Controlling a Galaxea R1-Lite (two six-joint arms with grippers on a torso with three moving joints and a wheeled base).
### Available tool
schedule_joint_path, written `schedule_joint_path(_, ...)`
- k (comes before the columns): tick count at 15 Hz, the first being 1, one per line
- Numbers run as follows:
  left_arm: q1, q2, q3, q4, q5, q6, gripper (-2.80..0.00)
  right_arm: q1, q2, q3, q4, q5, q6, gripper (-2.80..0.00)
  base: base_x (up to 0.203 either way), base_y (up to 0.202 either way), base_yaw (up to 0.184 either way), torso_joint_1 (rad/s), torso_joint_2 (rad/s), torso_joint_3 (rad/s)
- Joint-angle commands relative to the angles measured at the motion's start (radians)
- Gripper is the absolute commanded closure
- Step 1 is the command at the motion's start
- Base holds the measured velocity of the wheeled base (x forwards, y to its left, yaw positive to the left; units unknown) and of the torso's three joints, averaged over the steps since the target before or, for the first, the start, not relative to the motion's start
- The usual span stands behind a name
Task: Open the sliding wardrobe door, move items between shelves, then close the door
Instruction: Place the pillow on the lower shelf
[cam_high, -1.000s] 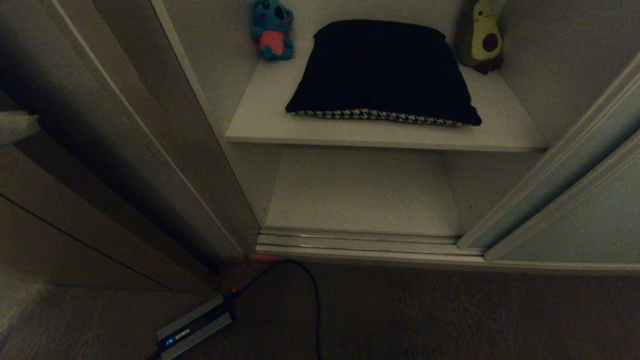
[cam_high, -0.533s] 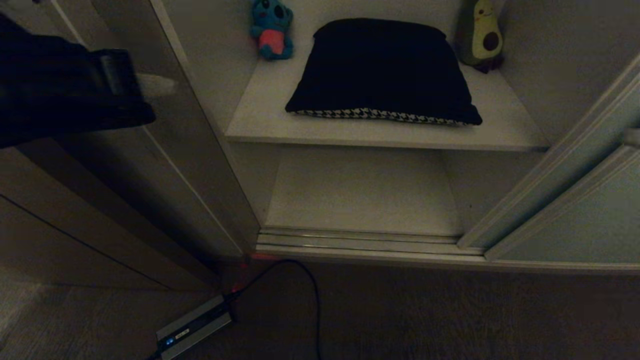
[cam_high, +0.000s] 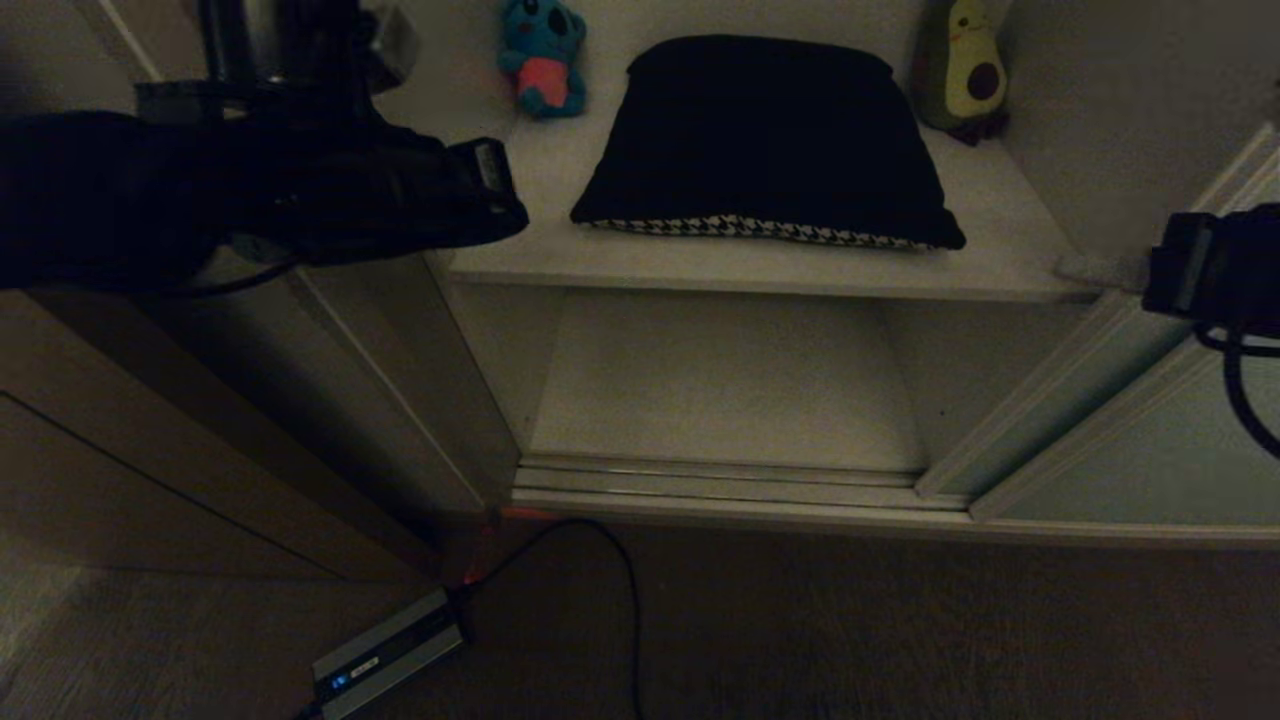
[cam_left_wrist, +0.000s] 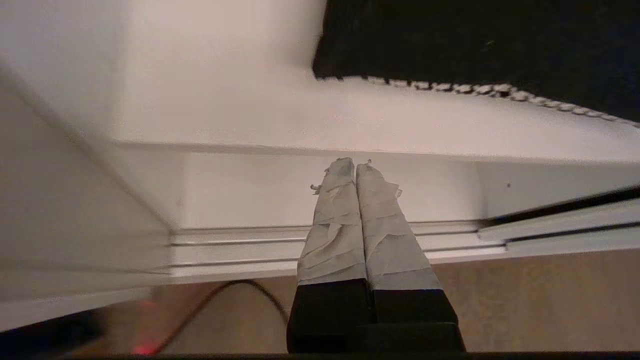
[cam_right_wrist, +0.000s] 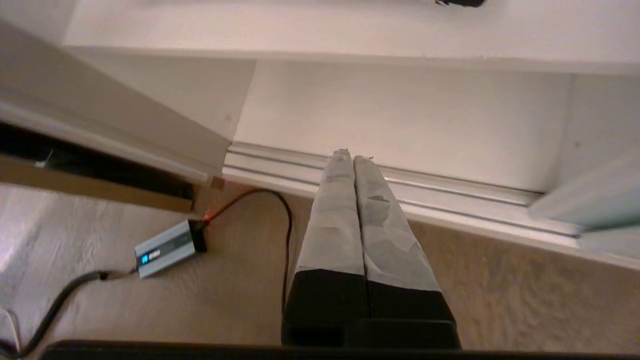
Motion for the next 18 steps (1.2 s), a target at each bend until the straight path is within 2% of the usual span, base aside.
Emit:
schedule_joint_path(1,-0.008,0.088,-0.016,-0.033,0.003,-0.009,0.0,0.0,0.1,-0.001,-0.04,0.001,0.008,0.0,0.0,0.0,0.0,0.0,0.0,0.0)
schedule_joint_path(3,-0.009,0.136,-0.039,-0.087,0.006,-0.011,0.0,0.0,0.163,-0.003,-0.127,-0.001,0.015,0.0,0.0,0.0,0.0,0.0,0.0,0.0)
schedule_joint_path(6,-0.01,0.179,-0.085,-0.096,0.007,-0.008,0.0,0.003,0.217,-0.028,-0.178,0.001,0.017,0.0,0.0,0.0,0.0,0.0,0.0,0.0)
schedule_joint_path(7,-0.01,0.186,-0.09,-0.097,0.007,-0.006,-1.11,0.003,0.235,-0.042,-0.184,0.002,0.017,-2.8,0.0,0.0,0.0,0.0,0.0,0.0)
schedule_joint_path(8,-0.01,0.198,-0.098,-0.098,0.008,-0.006,-2.8,0.003,0.243,-0.049,-0.186,0.004,0.019,-2.8,0.0,0.0,0.0,0.0,0.0,0.0)
schedule_joint_path(10,-0.009,0.242,-0.157,-0.099,0.007,-0.008,-2.8,-0.007,0.271,-0.062,-0.193,0.012,0.026,-2.8,0.0,0.0,0.0,0.0,0.0,0.0)
schedule_joint_path(13,-0.008,0.287,-0.215,-0.161,0.002,-0.011,-2.8,-0.023,0.321,-0.064,-0.286,0.013,0.026,-2.8,0.0,0.0,0.0,0.0,0.0,0.0)
schedule_joint_path(18,-0.007,0.367,-0.316,-0.165,-0.04,-0.012,-2.8,-0.039,0.421,-0.085,-0.412,0.012,0.027,-2.8,0.0,0.0,0.0,0.0,0.0,0.0)
